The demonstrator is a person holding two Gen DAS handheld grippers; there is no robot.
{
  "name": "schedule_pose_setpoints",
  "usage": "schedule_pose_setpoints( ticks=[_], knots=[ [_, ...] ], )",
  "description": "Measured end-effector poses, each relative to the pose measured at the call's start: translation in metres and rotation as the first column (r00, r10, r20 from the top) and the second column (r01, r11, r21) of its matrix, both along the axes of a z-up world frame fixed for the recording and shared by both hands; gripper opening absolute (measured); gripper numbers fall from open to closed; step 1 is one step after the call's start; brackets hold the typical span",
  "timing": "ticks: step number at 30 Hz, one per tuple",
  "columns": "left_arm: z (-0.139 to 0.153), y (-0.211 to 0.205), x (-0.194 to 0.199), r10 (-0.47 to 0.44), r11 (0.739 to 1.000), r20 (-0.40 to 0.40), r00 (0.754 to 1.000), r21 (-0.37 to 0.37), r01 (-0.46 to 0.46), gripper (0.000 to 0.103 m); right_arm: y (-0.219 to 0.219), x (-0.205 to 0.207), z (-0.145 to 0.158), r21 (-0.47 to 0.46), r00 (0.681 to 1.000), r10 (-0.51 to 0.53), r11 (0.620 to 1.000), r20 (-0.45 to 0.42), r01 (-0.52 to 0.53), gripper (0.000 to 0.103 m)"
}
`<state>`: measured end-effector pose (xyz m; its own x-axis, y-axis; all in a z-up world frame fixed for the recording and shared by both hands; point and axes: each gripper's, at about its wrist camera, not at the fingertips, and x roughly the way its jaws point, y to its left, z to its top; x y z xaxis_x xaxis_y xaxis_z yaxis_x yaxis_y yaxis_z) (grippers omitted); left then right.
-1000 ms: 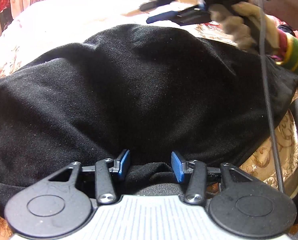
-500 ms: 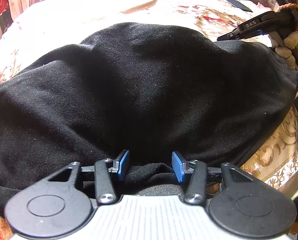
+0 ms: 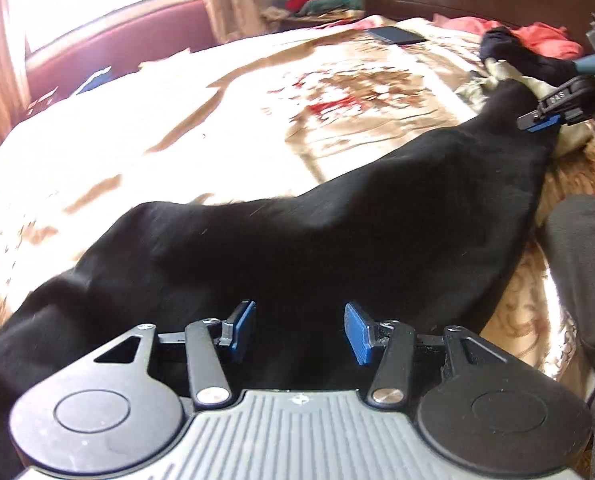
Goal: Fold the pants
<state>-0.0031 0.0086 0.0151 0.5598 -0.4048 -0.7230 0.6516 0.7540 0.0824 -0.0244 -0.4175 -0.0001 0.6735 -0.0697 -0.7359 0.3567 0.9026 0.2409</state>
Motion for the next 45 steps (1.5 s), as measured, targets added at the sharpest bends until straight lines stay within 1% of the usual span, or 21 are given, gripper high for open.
schedule_pose_setpoints(
  ticks=[4,7,8,9,12,16,17,18,19,20,21,25,29,30,32,35,36,38,40,43,45],
  knots=[
    [-0.005,-0.061,-0.003,-0.135,0.988,-0.031,0.99,-0.074,0.132,0.064,-0.029,-0.024,-0.004,0.064,0.99,-0.135,0.989,0.049,0.131,0.024],
    [-0.009,-0.098,-0.011,-0.211,0.976,-0.02,0.977,-0.062,0.21,0.064,-0.043,-0.041,0.003,0.083,0.975,-0.183,0.981,0.125,0.173,0.026],
    [-0.01,-0.106,-0.012,-0.228,0.972,-0.018,0.973,-0.055,0.227,0.064,-0.044,-0.044,0.005,0.072,0.971,-0.185,0.982,0.148,0.176,0.031],
    [-0.009,-0.113,-0.014,-0.234,0.971,-0.02,0.972,-0.053,0.233,0.064,-0.046,-0.046,0.006,0.06,0.969,-0.184,0.983,0.165,0.176,0.039],
    [-0.013,-0.126,-0.015,-0.242,0.969,-0.061,0.968,-0.059,0.238,0.064,-0.048,-0.036,0.006,0.027,0.976,-0.105,0.994,0.192,0.102,0.042],
    [-0.018,-0.127,-0.022,-0.249,0.968,-0.076,0.966,-0.03,0.247,0.064,-0.046,-0.015,-0.003,-0.012,0.992,0.0,1.0,0.126,0.002,0.05],
    [-0.02,-0.127,-0.025,-0.249,0.968,-0.077,0.965,-0.02,0.248,0.064,-0.047,-0.012,-0.006,-0.008,0.994,0.008,1.0,0.105,-0.008,0.049],
    [-0.021,-0.127,-0.026,-0.249,0.969,-0.078,0.965,-0.012,0.249,0.064,-0.048,-0.012,-0.006,0.0,0.995,0.002,1.0,0.101,-0.002,0.04],
    [-0.022,-0.128,-0.028,-0.25,0.968,-0.078,0.965,-0.005,0.25,0.064,-0.051,-0.015,-0.005,0.014,0.994,-0.006,1.0,0.105,0.004,0.031],
    [-0.022,-0.129,-0.029,-0.252,0.968,-0.076,0.965,-0.001,0.253,0.065,-0.055,-0.02,-0.003,0.037,0.994,-0.015,0.999,0.11,0.011,0.008],
    [-0.023,-0.13,-0.031,-0.258,0.966,-0.076,0.963,-0.001,0.258,0.065,-0.061,-0.023,0.0,0.069,0.993,-0.019,0.998,0.12,0.01,0.004],
    [-0.027,-0.138,-0.034,-0.281,0.959,-0.067,0.958,0.014,0.282,0.065,-0.067,-0.025,0.012,0.119,0.987,-0.01,0.993,0.161,-0.009,0.004],
    [-0.019,-0.144,-0.038,-0.311,0.95,-0.038,0.95,-0.004,0.311,0.065,-0.06,-0.028,0.045,0.097,0.957,0.02,0.994,0.29,-0.05,0.003],
    [-0.018,-0.146,-0.039,-0.316,0.949,-0.042,0.948,-0.008,0.316,0.065,-0.06,-0.027,0.048,0.088,0.955,0.024,0.995,0.296,-0.053,0.003],
    [-0.021,-0.149,-0.039,-0.318,0.948,-0.058,0.946,-0.013,0.317,0.065,-0.065,-0.022,0.037,0.059,0.969,0.013,0.998,0.246,-0.028,0.003],
    [-0.031,-0.152,-0.041,-0.324,0.946,-0.093,0.941,-0.012,0.325,0.065,-0.083,-0.017,0.001,0.116,0.995,-0.052,0.992,0.087,0.041,0.012],
    [-0.032,-0.152,-0.042,-0.326,0.945,-0.091,0.941,-0.006,0.327,0.065,-0.086,-0.023,-0.003,0.134,0.993,-0.081,0.989,0.081,0.07,0.012],
    [-0.031,-0.149,-0.043,-0.325,0.946,-0.094,0.941,-0.009,0.325,0.066,-0.089,-0.046,-0.004,0.211,0.981,-0.127,0.973,0.149,0.094,0.015],
    [-0.031,-0.146,-0.042,-0.318,0.948,-0.106,0.942,-0.022,0.318,0.066,-0.092,-0.064,-0.009,0.292,0.967,-0.179,0.949,0.184,0.12,0.03],
    [-0.03,-0.146,-0.041,-0.314,0.949,-0.105,0.944,-0.02,0.314,0.066,-0.092,-0.08,-0.027,0.362,0.957,-0.235,0.918,0.171,0.161,0.029],
    [-0.03,-0.146,-0.042,-0.314,0.949,-0.102,0.944,-0.018,0.314,0.066,-0.089,-0.083,-0.037,0.395,0.959,-0.234,0.905,0.159,0.156,0.021]
  ],
)
